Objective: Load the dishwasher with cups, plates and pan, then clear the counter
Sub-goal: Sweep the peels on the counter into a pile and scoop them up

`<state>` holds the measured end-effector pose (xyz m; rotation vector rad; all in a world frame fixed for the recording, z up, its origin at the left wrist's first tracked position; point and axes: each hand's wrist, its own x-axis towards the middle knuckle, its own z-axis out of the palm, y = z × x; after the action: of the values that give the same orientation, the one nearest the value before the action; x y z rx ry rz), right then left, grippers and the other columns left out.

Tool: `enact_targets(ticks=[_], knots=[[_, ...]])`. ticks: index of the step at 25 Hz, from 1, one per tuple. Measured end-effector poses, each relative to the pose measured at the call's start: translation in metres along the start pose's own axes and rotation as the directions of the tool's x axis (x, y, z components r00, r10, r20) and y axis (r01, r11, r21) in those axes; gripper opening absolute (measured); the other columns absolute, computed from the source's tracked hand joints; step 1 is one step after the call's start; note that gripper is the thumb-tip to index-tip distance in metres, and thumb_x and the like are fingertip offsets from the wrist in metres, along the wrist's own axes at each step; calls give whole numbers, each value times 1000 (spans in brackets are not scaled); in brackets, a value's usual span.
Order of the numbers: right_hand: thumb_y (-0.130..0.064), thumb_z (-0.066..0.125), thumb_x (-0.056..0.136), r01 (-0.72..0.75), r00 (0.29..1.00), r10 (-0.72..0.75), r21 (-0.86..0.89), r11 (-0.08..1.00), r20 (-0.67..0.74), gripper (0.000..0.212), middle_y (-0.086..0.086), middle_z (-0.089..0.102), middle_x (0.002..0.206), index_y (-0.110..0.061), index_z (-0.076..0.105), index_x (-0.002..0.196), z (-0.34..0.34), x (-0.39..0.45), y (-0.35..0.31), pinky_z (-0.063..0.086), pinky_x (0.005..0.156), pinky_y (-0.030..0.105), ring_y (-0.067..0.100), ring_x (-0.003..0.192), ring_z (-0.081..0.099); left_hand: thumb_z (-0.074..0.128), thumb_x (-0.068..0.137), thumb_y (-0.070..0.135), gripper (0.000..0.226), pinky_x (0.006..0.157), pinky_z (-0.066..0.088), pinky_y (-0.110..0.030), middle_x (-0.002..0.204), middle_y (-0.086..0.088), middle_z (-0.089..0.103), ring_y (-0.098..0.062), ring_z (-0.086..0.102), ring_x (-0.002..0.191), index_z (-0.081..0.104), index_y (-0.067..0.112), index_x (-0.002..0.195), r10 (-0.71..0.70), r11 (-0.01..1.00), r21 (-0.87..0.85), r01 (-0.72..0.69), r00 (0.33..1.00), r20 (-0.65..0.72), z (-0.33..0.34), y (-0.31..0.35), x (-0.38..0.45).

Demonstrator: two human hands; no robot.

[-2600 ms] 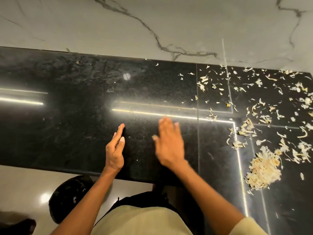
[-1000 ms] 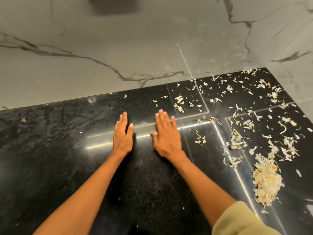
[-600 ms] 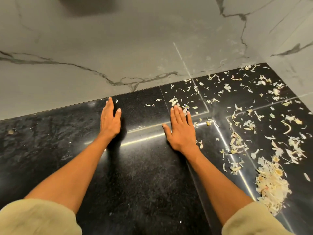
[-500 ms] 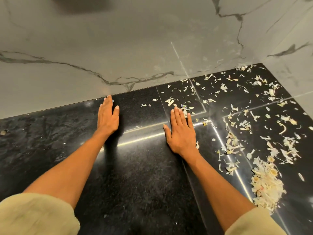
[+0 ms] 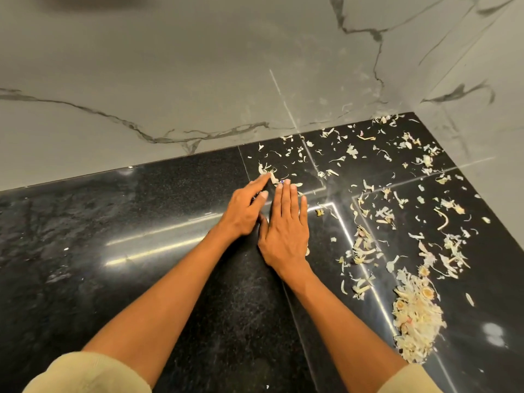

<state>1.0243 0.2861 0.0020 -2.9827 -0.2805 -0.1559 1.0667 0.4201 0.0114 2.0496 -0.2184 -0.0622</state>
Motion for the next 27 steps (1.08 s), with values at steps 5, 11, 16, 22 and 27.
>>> enact_targets(ticks=[5, 11, 16, 22, 27], knots=[[-32, 23, 103, 266, 960, -258, -67, 962, 109, 65, 17, 1, 167, -2, 10, 159, 3, 30, -10, 1, 125, 49, 27, 155, -7, 43, 95, 24, 57, 116, 34, -28, 151, -4, 44, 3, 43, 135, 40, 4, 148, -132, 979, -193, 67, 927, -351, -15, -13, 9], [-48, 6, 99, 402, 895, -338, -195, 895, 291, 74, 13, -8, 168, -7, -8, 159, 6, 104, -19, -10, 123, 49, 24, 155, -12, 39, 92, 36, 63, 118, 32, -29, 153, -4, 42, -1, 41, 139, 41, 7, 149, -175, 970, -221, 102, 924, -340, -11, -11, 13], [-59, -9, 99, 31, 970, 32, -251, 967, 242, 78, 12, -12, 166, -8, -10, 158, -1, 107, 34, -15, 121, 51, 26, 154, -14, 36, 96, 40, 63, 121, 26, -30, 156, 0, 37, -6, 33, 145, 37, 10, 151, -158, 979, -177, 104, 930, -331, -9, -10, 14], [-36, 14, 107, -63, 996, 69, -115, 991, 48, 61, 18, 9, 166, -3, 14, 158, -24, 77, 91, -2, 125, 50, 30, 155, 4, 31, 96, 35, 62, 120, 8, -23, 160, -6, 29, -21, 25, 149, 27, 18, 156, -240, 967, 14, 255, 927, -289, 5, -6, 31], [-44, 39, 102, -238, 953, 292, 388, 891, -85, 59, 13, 38, 158, -7, 46, 148, -43, 97, 165, 20, 124, 47, 27, 147, 31, 39, 101, 23, 59, 123, 8, -34, 162, -9, 23, -28, 16, 151, 23, 20, 157, -243, 956, 109, 272, 944, -225, 9, -5, 76]])
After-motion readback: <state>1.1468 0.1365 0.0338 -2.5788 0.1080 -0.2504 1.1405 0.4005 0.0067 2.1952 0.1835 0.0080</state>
